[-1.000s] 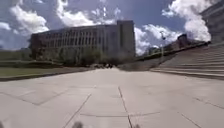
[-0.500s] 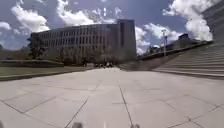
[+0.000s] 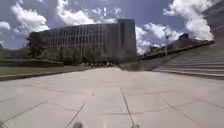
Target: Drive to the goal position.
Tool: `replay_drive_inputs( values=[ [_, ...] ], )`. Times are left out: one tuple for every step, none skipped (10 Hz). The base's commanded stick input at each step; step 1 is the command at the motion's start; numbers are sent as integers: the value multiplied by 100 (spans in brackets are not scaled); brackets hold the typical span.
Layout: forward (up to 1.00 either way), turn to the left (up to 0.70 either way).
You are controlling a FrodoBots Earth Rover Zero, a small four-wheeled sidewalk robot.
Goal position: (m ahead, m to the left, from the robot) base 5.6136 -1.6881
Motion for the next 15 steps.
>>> replay_drive_inputs(
  values=[
    [70,3],
    [70,2],
    [70,2],
    [70,2],
    [70,2],
    [70,2],
    [70,2],
    [70,2],
    [70,2],
    [70,2],
    [70,2],
    [70,2],
    [70,2],
    [70,2],
    [70,2]
  ],
)
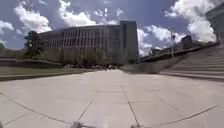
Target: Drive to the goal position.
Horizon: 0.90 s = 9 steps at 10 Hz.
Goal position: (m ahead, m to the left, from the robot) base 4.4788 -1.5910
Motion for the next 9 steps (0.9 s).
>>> replay_drive_inputs(
  values=[
    [70,2],
    [70,2],
    [70,2],
    [70,2],
    [70,3],
    [70,2],
    [70,2],
    [70,3],
    [70,2]
  ],
)
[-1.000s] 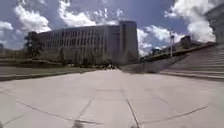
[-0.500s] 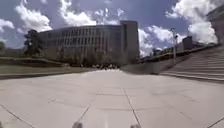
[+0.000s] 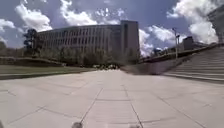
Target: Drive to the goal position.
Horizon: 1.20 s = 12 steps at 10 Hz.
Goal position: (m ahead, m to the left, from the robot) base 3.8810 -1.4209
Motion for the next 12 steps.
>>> replay_drive_inputs(
  values=[
    [70,3],
    [70,2],
    [70,2],
    [70,2],
    [70,1],
    [70,0],
    [70,0],
    [70,0],
    [70,0],
    [70,0],
    [70,0],
    [70,0]
  ],
)
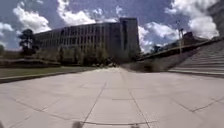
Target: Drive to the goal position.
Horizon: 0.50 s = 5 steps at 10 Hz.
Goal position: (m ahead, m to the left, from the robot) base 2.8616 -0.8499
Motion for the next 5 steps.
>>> replay_drive_inputs(
  values=[
    [70,-9],
    [70,-24],
    [70,-31],
    [70,-31],
    [70,-32]
  ],
)
